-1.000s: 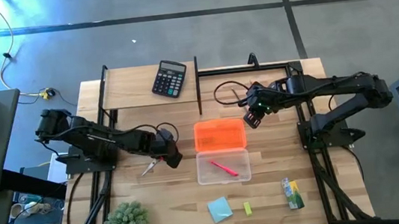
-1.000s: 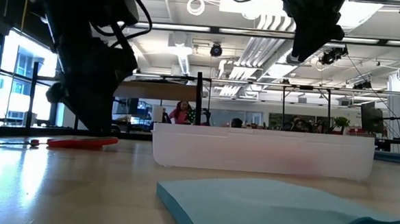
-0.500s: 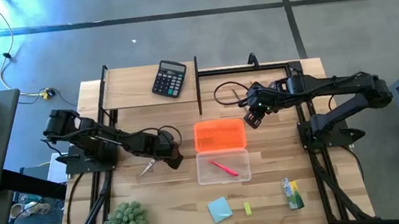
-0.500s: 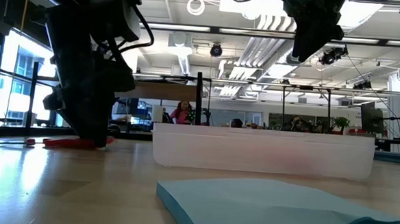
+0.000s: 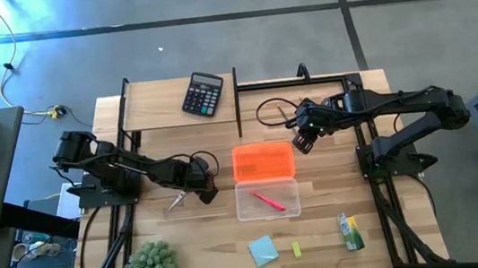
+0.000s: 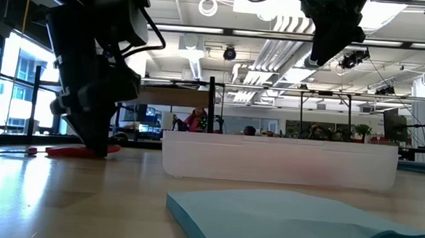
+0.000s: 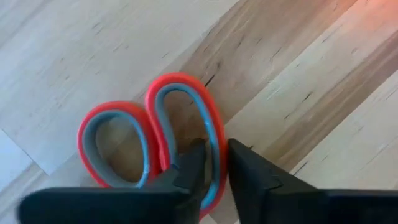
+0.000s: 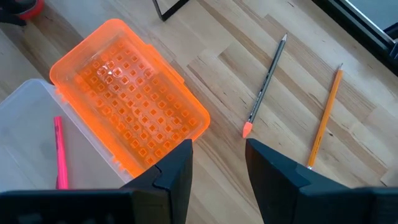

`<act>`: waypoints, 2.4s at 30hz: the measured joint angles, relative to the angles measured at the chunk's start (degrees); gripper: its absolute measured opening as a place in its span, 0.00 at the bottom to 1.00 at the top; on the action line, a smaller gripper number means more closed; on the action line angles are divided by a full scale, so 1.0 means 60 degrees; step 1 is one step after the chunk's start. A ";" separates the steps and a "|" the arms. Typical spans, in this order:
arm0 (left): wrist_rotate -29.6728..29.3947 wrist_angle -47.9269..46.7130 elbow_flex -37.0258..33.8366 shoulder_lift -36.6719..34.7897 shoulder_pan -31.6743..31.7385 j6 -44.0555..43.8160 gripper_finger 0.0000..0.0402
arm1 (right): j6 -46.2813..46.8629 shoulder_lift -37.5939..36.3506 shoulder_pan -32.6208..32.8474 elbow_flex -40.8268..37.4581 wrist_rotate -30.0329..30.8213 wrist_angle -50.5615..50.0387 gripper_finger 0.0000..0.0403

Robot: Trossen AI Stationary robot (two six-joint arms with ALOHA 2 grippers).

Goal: Pack school essentials
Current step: Put the scissors into the supply box

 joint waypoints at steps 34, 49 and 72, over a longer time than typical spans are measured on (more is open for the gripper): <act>-0.0010 -0.1675 0.4643 0.0022 -0.0375 0.3943 0.02 | 0.0055 0.0000 -0.0153 0.0000 0.0548 0.0002 0.35; 0.0600 0.2070 0.5384 0.0007 -0.0372 0.9226 0.03 | -0.0209 -0.0007 -0.1404 0.1590 0.0586 -0.0363 0.35; 0.3085 0.4170 0.5388 0.1780 -0.0930 0.9592 0.04 | -0.0462 0.0000 -0.2211 0.2171 0.0586 -0.0569 0.35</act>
